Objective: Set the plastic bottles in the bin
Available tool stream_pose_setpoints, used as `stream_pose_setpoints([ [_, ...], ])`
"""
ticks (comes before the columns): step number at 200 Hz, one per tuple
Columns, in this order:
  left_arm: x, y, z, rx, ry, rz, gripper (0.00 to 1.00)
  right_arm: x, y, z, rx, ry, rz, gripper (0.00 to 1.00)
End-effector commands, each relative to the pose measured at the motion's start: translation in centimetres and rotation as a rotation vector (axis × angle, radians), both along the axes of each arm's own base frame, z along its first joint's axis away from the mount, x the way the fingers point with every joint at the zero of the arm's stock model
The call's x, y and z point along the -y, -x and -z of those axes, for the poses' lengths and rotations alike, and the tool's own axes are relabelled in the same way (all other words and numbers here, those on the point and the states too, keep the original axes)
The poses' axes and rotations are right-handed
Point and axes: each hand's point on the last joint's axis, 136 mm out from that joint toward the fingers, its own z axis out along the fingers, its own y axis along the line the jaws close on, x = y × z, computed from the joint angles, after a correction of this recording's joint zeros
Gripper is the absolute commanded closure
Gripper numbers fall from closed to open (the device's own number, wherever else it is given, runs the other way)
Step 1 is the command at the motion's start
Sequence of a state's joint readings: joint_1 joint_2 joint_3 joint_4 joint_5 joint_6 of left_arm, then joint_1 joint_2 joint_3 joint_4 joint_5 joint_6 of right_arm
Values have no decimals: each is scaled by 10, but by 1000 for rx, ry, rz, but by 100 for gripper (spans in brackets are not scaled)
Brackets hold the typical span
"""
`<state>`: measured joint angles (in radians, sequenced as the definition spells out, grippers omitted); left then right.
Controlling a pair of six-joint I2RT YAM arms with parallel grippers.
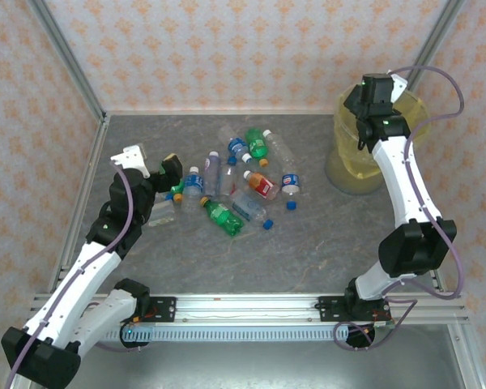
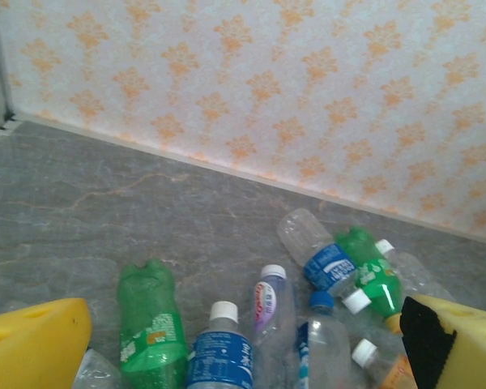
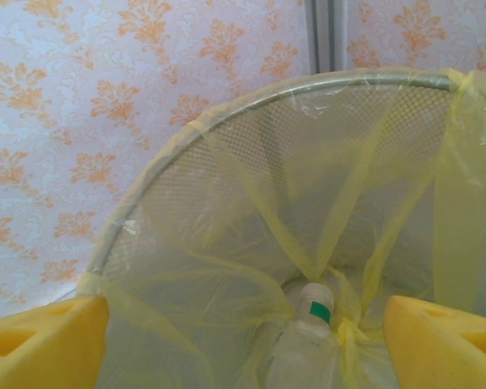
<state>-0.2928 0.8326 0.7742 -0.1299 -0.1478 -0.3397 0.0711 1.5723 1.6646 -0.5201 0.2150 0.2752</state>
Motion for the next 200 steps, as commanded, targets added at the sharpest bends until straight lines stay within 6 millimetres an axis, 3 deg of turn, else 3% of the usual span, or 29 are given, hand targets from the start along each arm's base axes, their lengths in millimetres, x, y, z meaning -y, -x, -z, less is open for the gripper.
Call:
stream_pose_setpoints([
  [1,-18,0,-2,-38,-33,-105,1,-8,18,-35,62,-11,-71,3],
  [58,-43,-13,25,-194,30,-186,1,-58,32,-58,162,-83,-294,0],
  [107,-77,-9,68,-374,116,-322,1,-133,42,-73,212,-94,-507,0],
  [164,-79,11,122,-491,409,-462,1,-217,53,-67,200,-53,-681,0],
  [200,-64,20,150,-508,691,-539,1,-249,52,-58,149,-33,-743,1],
])
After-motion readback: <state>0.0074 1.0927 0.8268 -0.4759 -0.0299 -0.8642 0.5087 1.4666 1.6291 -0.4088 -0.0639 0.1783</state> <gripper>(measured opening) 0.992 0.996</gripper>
